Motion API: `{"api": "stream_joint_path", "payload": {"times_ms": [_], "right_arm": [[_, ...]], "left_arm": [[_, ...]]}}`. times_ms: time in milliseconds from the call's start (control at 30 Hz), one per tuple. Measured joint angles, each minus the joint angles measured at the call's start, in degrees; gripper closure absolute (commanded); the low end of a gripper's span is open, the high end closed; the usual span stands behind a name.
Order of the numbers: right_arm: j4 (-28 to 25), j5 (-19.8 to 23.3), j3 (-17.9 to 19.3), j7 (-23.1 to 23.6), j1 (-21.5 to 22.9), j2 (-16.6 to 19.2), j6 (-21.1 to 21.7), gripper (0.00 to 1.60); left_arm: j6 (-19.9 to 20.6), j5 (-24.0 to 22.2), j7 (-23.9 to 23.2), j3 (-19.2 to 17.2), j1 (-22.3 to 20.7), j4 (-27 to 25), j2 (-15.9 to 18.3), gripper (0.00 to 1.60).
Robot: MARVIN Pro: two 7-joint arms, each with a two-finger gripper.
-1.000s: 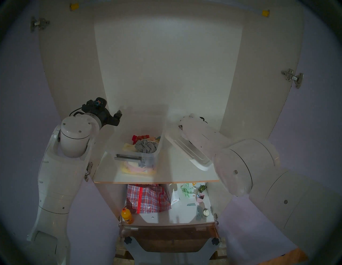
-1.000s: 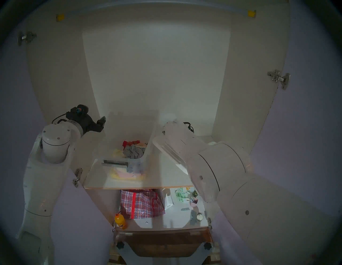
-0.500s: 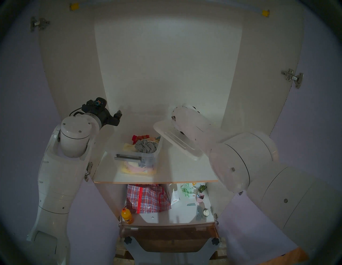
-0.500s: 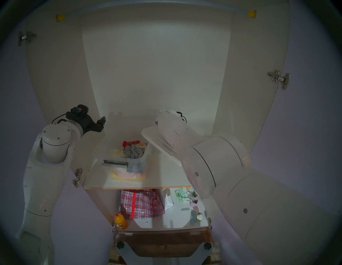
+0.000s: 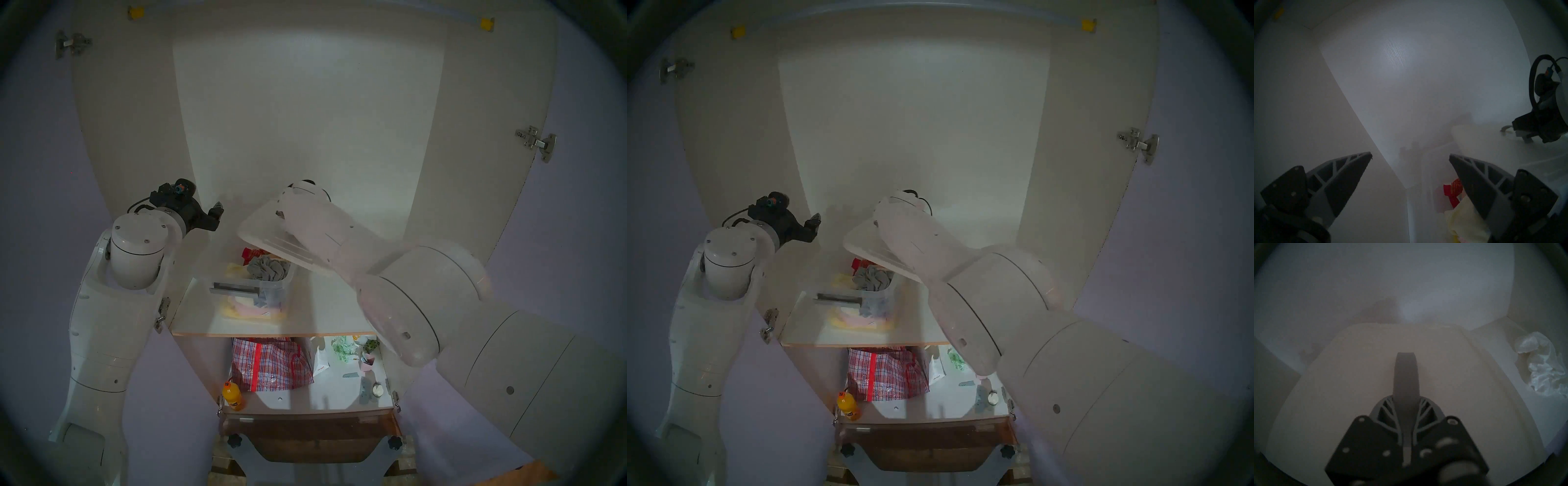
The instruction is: Take clothing out of the storage bin and put the lid back on the bin
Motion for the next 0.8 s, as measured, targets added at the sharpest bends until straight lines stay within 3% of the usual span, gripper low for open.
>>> {"api": "stream_joint_path", "payload": {"times_ms": [167,433,533,633,800], "right_arm": [[-3.87,-0.89,-4.07,1.36,-2.70,-0.94,0.21,1.60],[-16.84,-3.84,-12.38,4.13,-11.76,0.60,-0.04,1.60],[-15.72,-4.39,-15.08,4.13,-12.59,0.10,-1.30,1.60],[-12.51,-4.59,-14.96,3.88,-12.18,-1.32,-2.23,1.60],[-8.23,-5.00,-14.65,0.85,-11.95,-2.85,-10.49,1.60]], "left_arm": [[0.01,-0.02,0.03,0.01,0.00,-0.02,0.02,0.00],[0.01,-0.06,0.08,0.01,0.00,-0.06,0.06,0.00],[0.01,-0.08,0.09,0.03,0.00,-0.06,0.09,0.00],[0.01,-0.10,0.10,0.04,0.00,-0.07,0.10,0.00],[0.00,-0.19,0.10,-0.06,-0.02,-0.01,0.28,0.00]]}}
